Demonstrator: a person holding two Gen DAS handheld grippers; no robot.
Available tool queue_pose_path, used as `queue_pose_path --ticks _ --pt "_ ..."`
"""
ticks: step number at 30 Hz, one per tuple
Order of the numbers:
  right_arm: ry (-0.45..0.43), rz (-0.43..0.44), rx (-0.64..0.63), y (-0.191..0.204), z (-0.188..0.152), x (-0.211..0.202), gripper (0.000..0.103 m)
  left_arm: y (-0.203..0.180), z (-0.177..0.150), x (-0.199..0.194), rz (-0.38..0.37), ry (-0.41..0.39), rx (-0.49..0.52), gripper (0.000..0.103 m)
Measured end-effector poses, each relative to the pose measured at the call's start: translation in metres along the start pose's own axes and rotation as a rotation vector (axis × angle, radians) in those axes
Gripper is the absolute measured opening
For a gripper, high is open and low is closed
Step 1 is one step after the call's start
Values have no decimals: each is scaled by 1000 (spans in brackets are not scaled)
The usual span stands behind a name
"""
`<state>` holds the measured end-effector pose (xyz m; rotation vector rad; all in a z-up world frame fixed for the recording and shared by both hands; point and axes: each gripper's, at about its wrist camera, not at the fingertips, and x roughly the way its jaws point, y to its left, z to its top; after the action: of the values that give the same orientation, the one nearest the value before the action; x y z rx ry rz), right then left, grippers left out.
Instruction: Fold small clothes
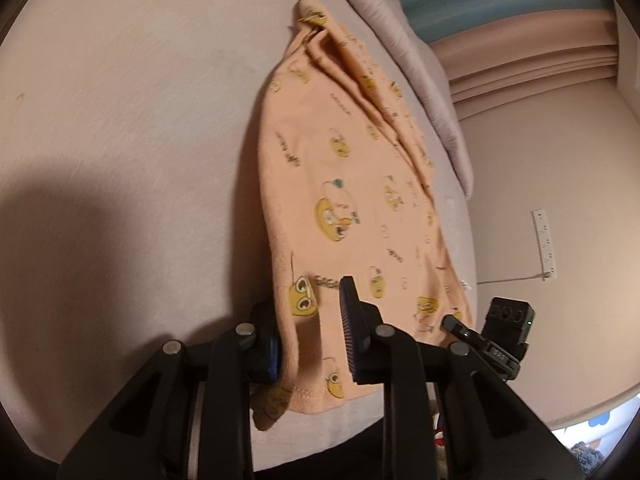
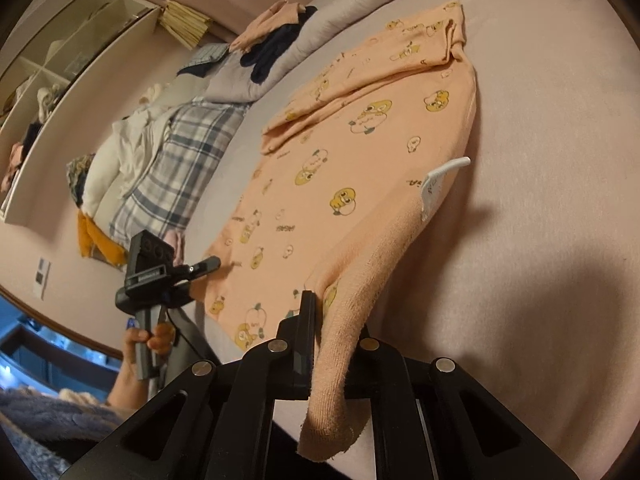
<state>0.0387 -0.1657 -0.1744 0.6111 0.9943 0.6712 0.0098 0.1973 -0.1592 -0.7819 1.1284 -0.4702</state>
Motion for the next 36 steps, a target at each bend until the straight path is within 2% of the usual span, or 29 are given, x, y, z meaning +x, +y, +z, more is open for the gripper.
queue_pose_path --ticks 2,5,10,20,26,36 --pt "3 -4 6 -1 0 1 9 1 0 1 14 1 -8 11" --pt "8 -12 13 -2 0 3 9 3 0 0 23 -9 -21 7" --pt "-16 -4 -5 4 0 1 9 -10 -4 -4 66 -46 54 5" --pt "-90 74 -3 10 9 -8 9 -50 1 -16 -22 -112 169 5" --pt "-127 109 -5 15 16 -12 9 -61 9 -17 -90 -133 178 5" --pt "-181 131 -23 22 29 -19 9 -75 25 -19 -105 -168 195 4"
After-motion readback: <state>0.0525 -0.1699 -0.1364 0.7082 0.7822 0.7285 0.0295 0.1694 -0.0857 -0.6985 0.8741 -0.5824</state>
